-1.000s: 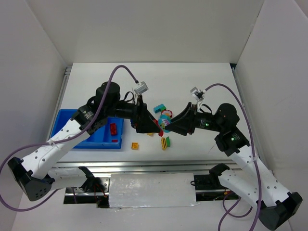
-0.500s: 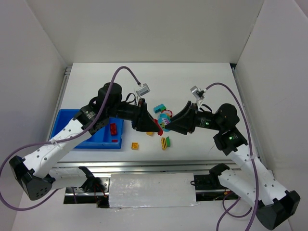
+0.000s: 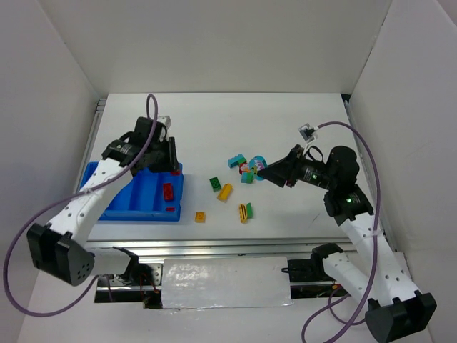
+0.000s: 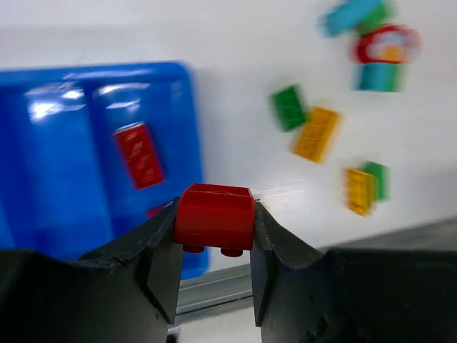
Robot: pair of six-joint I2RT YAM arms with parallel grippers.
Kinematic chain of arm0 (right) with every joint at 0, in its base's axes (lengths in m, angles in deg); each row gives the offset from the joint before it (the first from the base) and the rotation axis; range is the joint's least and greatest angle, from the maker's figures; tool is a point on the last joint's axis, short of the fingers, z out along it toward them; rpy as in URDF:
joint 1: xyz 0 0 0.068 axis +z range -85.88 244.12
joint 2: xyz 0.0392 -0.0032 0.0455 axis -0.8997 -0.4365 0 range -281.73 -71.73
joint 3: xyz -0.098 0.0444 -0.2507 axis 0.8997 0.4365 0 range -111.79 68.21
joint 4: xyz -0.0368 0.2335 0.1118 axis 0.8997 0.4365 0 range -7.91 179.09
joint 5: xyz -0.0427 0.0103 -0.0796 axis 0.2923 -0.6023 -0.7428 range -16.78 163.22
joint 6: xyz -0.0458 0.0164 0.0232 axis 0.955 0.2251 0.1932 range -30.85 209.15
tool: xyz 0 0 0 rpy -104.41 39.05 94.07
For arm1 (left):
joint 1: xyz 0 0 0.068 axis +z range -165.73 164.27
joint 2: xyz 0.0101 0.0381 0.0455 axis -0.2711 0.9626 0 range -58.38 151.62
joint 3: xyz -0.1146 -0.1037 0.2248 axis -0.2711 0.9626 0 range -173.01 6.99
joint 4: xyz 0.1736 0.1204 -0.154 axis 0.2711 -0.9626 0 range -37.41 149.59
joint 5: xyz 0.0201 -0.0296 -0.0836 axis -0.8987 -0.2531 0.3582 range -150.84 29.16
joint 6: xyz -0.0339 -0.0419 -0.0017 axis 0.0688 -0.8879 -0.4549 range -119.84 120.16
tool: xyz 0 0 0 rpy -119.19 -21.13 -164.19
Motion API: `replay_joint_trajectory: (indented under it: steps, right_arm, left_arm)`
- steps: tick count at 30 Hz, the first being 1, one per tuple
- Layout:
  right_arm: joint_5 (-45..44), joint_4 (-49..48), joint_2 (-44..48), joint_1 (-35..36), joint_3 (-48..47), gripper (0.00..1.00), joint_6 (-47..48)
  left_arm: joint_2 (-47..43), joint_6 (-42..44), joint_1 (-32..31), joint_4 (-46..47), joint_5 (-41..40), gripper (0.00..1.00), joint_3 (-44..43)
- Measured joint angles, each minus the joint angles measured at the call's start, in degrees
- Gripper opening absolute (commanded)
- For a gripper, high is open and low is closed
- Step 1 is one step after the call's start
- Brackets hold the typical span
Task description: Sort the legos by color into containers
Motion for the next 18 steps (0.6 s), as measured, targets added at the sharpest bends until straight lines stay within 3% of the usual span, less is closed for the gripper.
replay_joint_trajectory:
  steps: [3,8,10,12,14,15,18]
  right_arm:
    - [-2.49,3.54,-0.55,0.55,-1.05,0.00,1.31]
    - [-4.20,7.28,-0.90,2.29,-2.16,0.00,2.91]
    - [-4.35,8.07,-1.01,2.62,-2.38,0.00,3.26]
    - [-4.37,8.55,-1.16,2.75,-2.51,0.00,3.67]
    - [-4.35,9.53,-1.53,2.89,-2.86,0.00,4.28]
    - [-4.35,9.88,-1.86,2.99,-3.15,0.00,4.57]
    - [-4.42,11.21,-3.28,3.34,-4.26,0.00,5.46]
  left_arm:
    - [5.64,-2.23,0.76,-4.50,-8.48,0.00,-0.04]
    - [10.49,-4.61,1.44,-7.37,-14.51,0.00,0.74]
    - [11.34,-5.46,1.44,-7.69,-15.96,0.05,0.74]
    - [12.39,-6.14,1.44,-7.74,-16.90,0.24,0.74]
    - [13.44,-6.80,1.44,-7.74,-17.25,0.35,0.74]
    - [13.81,-6.95,1.44,-7.74,-17.27,0.50,0.74]
    - [14.05,-6.93,1.44,-7.74,-16.94,0.70,0.72]
